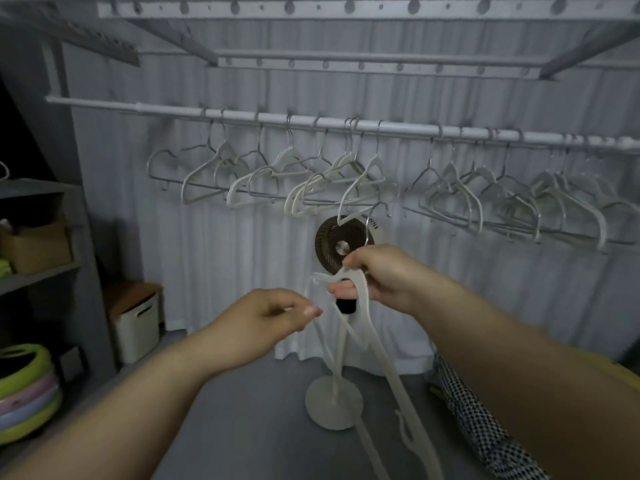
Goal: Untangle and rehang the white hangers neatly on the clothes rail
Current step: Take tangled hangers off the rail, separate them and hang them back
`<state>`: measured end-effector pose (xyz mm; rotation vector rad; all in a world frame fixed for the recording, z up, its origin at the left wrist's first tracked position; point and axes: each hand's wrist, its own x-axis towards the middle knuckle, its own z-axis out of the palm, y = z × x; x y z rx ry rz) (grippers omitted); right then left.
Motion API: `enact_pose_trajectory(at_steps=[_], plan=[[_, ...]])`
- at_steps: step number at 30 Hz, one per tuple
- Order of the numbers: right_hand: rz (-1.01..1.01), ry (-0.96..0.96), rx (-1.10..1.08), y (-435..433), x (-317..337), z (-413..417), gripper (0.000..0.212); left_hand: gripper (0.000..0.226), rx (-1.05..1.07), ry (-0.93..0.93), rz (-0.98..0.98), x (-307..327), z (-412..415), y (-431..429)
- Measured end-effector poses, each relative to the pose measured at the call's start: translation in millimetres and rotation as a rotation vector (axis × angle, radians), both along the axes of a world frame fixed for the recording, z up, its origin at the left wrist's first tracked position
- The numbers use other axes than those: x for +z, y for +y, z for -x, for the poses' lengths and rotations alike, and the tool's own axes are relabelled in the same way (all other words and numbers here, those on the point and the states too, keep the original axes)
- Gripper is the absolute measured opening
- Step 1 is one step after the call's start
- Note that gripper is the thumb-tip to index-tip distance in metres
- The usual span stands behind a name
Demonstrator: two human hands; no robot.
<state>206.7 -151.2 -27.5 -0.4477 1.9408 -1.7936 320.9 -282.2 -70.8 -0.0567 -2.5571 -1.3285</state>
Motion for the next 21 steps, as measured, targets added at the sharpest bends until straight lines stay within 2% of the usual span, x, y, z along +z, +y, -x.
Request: enact_pose_trajectory(at_steps=[1,3,6,9,12,16,19,20,21], plan=[[-0.013,0.017,-0.025,-0.5,0.1,-0.5,0.044,0.023,-0.026,-0.006,-0.014,3.5,-0.4,6.1],[-0.008,0.045,-0.056,-1.1,2.2,-0.2,0.028,0.036,-0.047,-0.041,-0.024,10.3,-1.4,19.8],[0.001,0.051,-0.116,-2.9,5.6,2.9,0.005,0.021,-0.057,-0.117,-0.009,17.3,1.4,37.5],[0.007,0.050,-0.178,-4.0,4.8,12.9,0.018,0.026,-0.063,-0.193,0.015,21.4,8.1,47.1],[-0.012,0.039,-0.209,-6.0,4.3,20.7,0.040,0.047,-0.014,-0.263,0.157,25.1,19.0,54.4],[-0.003,0.066,-0.237,-9.5,3.4,32.4,0.032,0.030,0.057,-0.259,0.377,22.6,39.5,60.5],[-0.045,0.160,-0.261,-7.6,5.5,48.3,0.012,0.011,0.088,-0.254,0.304,18.8,57.1,54.9],[-0.087,0.199,-0.257,-6.8,5.7,55.9,0.010,0.009,0.105,-0.245,0.277,18.9,63.0,52.4],[-0.150,0.247,-0.246,-6.6,5.8,63.5,0.012,0.016,0.126,-0.231,0.269,19.4,69.5,50.2]])
